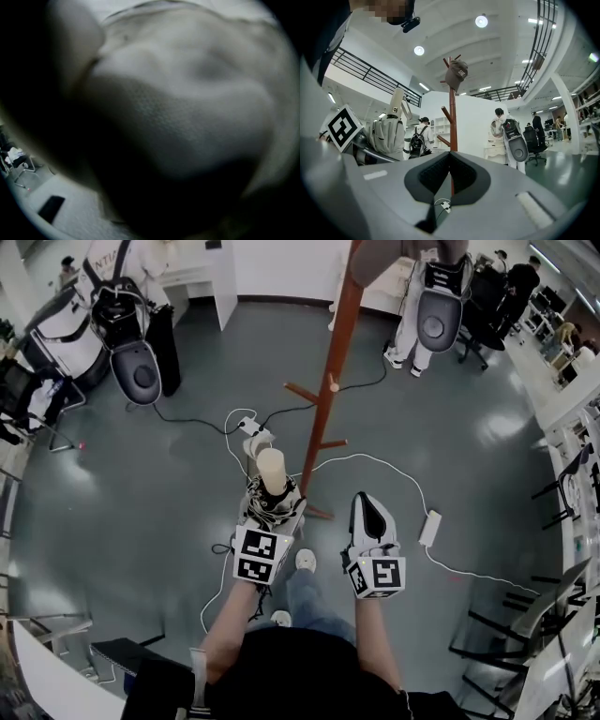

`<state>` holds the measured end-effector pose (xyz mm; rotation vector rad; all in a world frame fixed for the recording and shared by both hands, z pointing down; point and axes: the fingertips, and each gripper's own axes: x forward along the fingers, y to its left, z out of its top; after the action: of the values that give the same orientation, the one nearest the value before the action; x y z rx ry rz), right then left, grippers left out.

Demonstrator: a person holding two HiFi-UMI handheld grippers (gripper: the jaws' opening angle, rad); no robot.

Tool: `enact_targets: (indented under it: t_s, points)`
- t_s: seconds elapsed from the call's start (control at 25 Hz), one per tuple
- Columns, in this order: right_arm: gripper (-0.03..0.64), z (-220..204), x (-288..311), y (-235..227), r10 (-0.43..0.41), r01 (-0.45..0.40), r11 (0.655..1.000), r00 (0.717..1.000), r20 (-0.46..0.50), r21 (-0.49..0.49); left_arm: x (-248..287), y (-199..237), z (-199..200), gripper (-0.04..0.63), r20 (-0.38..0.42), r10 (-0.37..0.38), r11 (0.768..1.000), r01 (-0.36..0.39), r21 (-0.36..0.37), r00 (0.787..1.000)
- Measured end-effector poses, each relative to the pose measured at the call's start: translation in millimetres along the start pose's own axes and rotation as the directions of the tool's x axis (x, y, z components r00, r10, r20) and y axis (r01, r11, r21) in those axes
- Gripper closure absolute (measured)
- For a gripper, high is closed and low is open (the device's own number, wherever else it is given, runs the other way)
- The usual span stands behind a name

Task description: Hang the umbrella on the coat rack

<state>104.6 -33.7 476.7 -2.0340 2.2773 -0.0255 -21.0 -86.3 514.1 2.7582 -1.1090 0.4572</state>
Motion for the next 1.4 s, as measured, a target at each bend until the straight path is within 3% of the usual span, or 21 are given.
enact_targets:
  t_s: [0.68, 1.12, 1.4]
  points:
    - [0.611, 27, 146, -71, 0.107, -0.107, 0.994, 0.994, 0.034, 0.005, 108, 15, 45, 0.296, 0.010, -0.063, 0.995, 0.062, 0.080, 0.998]
    - [0.611, 24, 184, -74, 0.114, -0.114, 0.993, 0.993, 0.020, 0.012, 101, 5, 38, 0.296, -0.046, -0.130, 0.983, 0.135, 0.128, 0.990]
    - [0.611, 28, 182, -66, 0.100, -0.101, 0.995, 0.995, 0.028, 0.025, 93, -20, 38, 0.296, -0.062, -0.211, 0.958, 0.219, 0.186, 0.975]
